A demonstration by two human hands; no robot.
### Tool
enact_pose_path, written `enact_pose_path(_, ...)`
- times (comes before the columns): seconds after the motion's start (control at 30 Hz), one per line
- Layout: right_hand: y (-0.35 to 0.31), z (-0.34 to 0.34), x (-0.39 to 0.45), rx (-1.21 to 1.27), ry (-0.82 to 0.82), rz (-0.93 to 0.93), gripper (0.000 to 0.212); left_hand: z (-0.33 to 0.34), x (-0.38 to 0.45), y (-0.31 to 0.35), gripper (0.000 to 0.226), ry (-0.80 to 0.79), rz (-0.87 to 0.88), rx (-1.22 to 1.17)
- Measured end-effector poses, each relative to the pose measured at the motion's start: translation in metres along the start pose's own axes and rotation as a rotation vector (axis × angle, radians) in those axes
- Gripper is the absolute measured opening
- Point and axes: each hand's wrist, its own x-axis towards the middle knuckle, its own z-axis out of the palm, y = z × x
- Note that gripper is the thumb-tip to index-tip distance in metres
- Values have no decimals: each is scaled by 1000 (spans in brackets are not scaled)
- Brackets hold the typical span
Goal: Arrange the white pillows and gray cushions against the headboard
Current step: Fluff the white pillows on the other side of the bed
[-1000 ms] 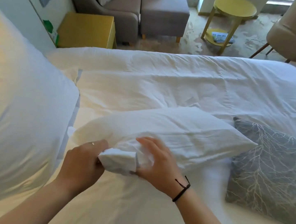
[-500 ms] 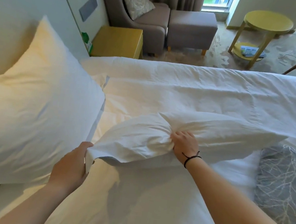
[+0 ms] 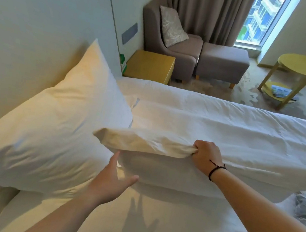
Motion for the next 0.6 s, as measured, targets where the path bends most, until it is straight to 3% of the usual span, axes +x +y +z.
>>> enact_pose_path(0.2,-82,-47,43,50,34,82,12,-48,83,75,111,14,75,-147)
enact_pose_path(0.33,-144,-68,62,147,-12,126,26,-91,113,105,95,39,171,-252)
enact_pose_path(0.43,-191,-69,83,343,-37,207,40,-111,111,103,87,-32,156,-390)
enact_pose_path(0.53,-233,-44,114,464,-25,235,11,-118,106,83,79,-71,169,-419)
enact_pose_path(0.6,-254,-11,128,451,-6,246,17,-119,104,55,70,-32,186,-303)
